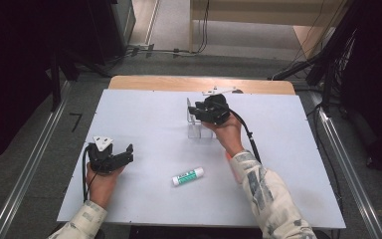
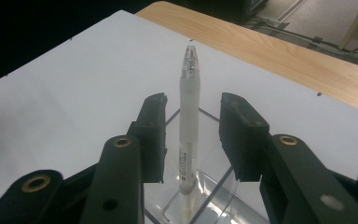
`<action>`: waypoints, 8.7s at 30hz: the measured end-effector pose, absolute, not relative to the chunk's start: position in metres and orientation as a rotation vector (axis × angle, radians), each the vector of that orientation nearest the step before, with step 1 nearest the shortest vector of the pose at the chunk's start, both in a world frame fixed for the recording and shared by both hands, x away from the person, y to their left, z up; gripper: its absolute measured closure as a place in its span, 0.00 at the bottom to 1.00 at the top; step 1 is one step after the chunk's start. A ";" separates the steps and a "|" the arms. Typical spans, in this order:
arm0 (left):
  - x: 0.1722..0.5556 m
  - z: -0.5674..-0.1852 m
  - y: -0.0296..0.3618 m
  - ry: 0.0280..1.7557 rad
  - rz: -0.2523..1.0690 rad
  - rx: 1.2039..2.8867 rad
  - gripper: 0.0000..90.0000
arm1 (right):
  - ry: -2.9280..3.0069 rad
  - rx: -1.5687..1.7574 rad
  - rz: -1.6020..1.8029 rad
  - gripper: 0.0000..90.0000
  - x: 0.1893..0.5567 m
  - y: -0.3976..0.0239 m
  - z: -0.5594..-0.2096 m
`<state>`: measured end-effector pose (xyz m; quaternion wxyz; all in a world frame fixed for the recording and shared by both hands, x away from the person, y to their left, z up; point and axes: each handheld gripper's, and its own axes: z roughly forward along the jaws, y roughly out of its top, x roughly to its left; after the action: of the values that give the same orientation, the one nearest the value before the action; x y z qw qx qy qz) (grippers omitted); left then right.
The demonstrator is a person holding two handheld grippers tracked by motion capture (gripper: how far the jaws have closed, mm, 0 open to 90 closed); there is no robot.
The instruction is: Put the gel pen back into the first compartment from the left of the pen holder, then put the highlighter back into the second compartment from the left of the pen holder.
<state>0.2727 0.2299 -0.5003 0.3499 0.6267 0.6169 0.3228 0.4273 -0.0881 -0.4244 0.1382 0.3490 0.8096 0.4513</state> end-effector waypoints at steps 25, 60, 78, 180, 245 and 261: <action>0.273 -0.501 0.228 1.599 0.839 1.628 0.16 | 2.252 1.096 1.336 0.37 0.399 -0.139 -0.427; 0.274 -0.501 0.228 1.597 0.832 1.629 0.16 | 2.232 1.194 1.188 0.26 0.370 -0.184 -0.455; 0.274 -0.501 0.228 1.596 0.832 1.627 0.16 | 2.257 1.223 1.105 0.26 0.356 -0.197 -0.469; 0.275 -0.502 0.227 1.593 0.831 1.634 0.16 | 2.235 1.146 1.176 0.72 0.328 -0.196 -0.468; 0.275 -0.501 0.228 1.590 0.826 1.628 0.16 | 2.110 1.085 1.253 0.72 0.399 -0.127 -0.404; 0.275 -0.500 0.228 1.585 0.825 1.626 0.16 | 2.094 1.115 1.230 0.72 0.418 -0.112 -0.401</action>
<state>0.2752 0.2282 -0.5004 0.3546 0.6293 0.6135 0.3193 0.4179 -0.1124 -0.4006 0.2326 0.4059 0.7621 0.4475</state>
